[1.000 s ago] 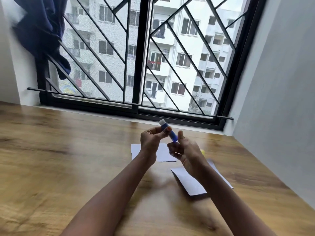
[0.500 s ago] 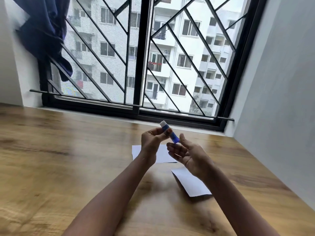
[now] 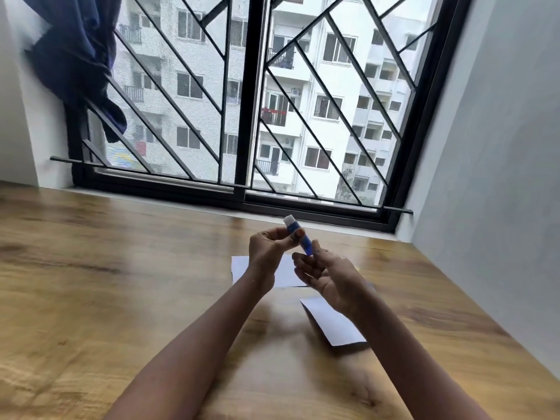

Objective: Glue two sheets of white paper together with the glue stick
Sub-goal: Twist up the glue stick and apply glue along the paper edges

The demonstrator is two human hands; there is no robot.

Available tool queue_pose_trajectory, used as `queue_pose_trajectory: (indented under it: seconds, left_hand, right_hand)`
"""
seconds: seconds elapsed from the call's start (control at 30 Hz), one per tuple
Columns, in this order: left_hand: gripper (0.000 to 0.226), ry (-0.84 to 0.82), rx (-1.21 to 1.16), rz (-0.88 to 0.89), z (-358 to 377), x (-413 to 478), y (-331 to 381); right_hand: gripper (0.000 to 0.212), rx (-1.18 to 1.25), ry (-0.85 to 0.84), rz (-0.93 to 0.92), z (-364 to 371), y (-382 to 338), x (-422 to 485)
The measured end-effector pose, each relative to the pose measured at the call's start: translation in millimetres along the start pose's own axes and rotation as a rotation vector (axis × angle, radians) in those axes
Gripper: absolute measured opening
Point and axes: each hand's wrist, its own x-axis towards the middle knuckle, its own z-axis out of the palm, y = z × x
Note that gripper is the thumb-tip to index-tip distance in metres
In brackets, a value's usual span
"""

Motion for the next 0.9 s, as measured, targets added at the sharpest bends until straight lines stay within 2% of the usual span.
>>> queue_pose_trajectory:
  seconds: [0.1,0.2,0.27,0.33,0.53,0.6,0.7,0.77,0.83,0.9]
  left_hand:
    - [0.01,-0.019,-0.008,0.011,-0.7,0.3,-1.1]
    - [0.009,-0.058,0.002,0.006,2.8,-1.9,-3.3]
    - [0.009,-0.067,0.018,0.006,4.2,-2.3,-4.1]
    - [0.011,-0.063,0.036,0.007,4.0,-1.5,-4.4]
    - [0.008,-0.028,0.032,0.004,3.0,-1.2,-1.9]
    - [0.007,-0.033,0.026,-0.003,2.6,-1.5,-2.5]
    - [0.014,-0.065,0.041,-0.006,3.2,-3.2,-5.7]
    - [0.016,-0.073,0.064,-0.002,4.6,-3.1,-5.8]
    - [0.013,-0.054,0.062,0.009,5.2,-2.4,-4.8]
    - [0.007,-0.019,0.031,0.01,4.1,-0.8,-3.9]
  right_hand:
    - [0.015,-0.059,0.022,-0.069,1.9,5.1,0.8]
    - [0.038,-0.066,0.078,0.051,-2.0,3.2,0.6]
    - [0.042,-0.125,0.069,0.114,-5.6,0.6,0.1]
    - [0.037,-0.175,0.073,0.099,-6.3,-1.1,0.5]
    - [0.014,-0.222,0.051,-0.152,-2.3,5.5,3.0]
    - [0.021,-0.258,0.065,-0.126,-3.9,5.5,4.6]
    - [0.043,-0.205,0.065,0.028,-7.4,2.7,4.0]
    - [0.045,-0.211,0.04,0.077,-11.0,-0.6,2.9]
    - [0.041,-0.198,0.02,0.034,-12.1,-2.1,2.7]
    - [0.026,-0.185,0.002,-0.062,-10.7,-0.4,3.1]
